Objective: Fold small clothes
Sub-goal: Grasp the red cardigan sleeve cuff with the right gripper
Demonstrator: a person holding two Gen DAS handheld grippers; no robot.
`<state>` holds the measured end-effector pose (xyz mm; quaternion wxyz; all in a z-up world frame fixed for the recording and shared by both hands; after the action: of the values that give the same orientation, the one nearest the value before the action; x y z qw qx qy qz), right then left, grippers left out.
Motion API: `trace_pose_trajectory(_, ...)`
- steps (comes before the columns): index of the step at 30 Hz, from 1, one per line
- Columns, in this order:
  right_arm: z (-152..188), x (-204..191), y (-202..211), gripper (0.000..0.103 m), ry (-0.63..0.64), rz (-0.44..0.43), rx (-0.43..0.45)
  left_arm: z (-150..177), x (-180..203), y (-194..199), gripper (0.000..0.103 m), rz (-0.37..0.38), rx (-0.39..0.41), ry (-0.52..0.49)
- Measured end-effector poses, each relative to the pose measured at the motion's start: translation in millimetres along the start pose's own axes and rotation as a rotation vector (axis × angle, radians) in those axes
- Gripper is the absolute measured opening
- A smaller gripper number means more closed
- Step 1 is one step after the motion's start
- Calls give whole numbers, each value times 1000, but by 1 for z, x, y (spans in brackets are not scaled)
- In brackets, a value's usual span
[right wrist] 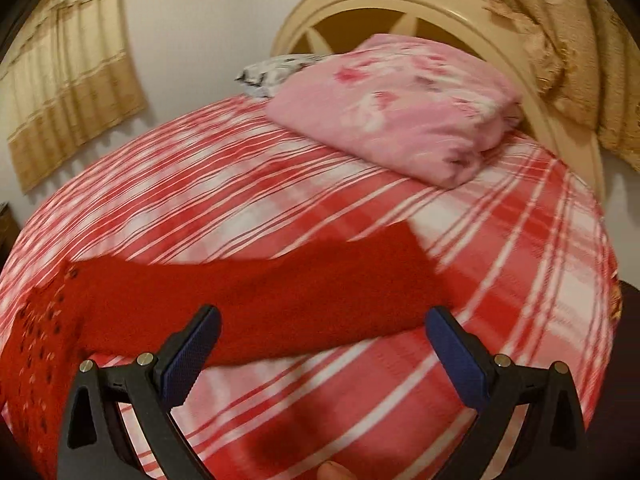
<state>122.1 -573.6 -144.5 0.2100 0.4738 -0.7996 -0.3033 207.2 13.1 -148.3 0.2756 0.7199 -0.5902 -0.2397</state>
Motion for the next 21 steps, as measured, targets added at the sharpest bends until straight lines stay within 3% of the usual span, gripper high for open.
trace_pose_trajectory(5,-12,38,-25,100,-66,32,-45,1,-4,-11,103,-27,-21,4)
trace_pose_trajectory(8,-15,48,-44,85,-73,31,-104,-1,-7,-16,103,-35,-30,16)
trace_pose_trajectory(13,-14,48,-65,75,-70,22,-179,-4,-8,-19,103,-40,-30,23)
trace_pose_trajectory(16,-14,41,-67,51,-34,18,-192,-6,-11,-20,103,-37,-30,33)
trace_pose_trajectory(18,-13,37,-68,41,-9,19,-201,-6,-14,-20,103,-37,-31,41)
trace_pose_trajectory(20,-15,35,-68,15,1,0,-206,-7,-17,-21,103,-37,-31,44)
trace_pose_trajectory(21,-16,34,-68,13,-1,-11,-209,-7,-18,-20,103,-38,-30,43)
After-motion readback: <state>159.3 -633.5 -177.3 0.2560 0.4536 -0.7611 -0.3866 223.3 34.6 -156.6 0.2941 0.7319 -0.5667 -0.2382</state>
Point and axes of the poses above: each gripper's, at about its wrist camera, not at the fingertips, and y roughly against the way its jaws point, x to its right, z to its underside, the point moved 2 cm from there along -y, roughly the way its jaws point, and after that the axes turned 11 degrees about y, right-handed, at the moved point
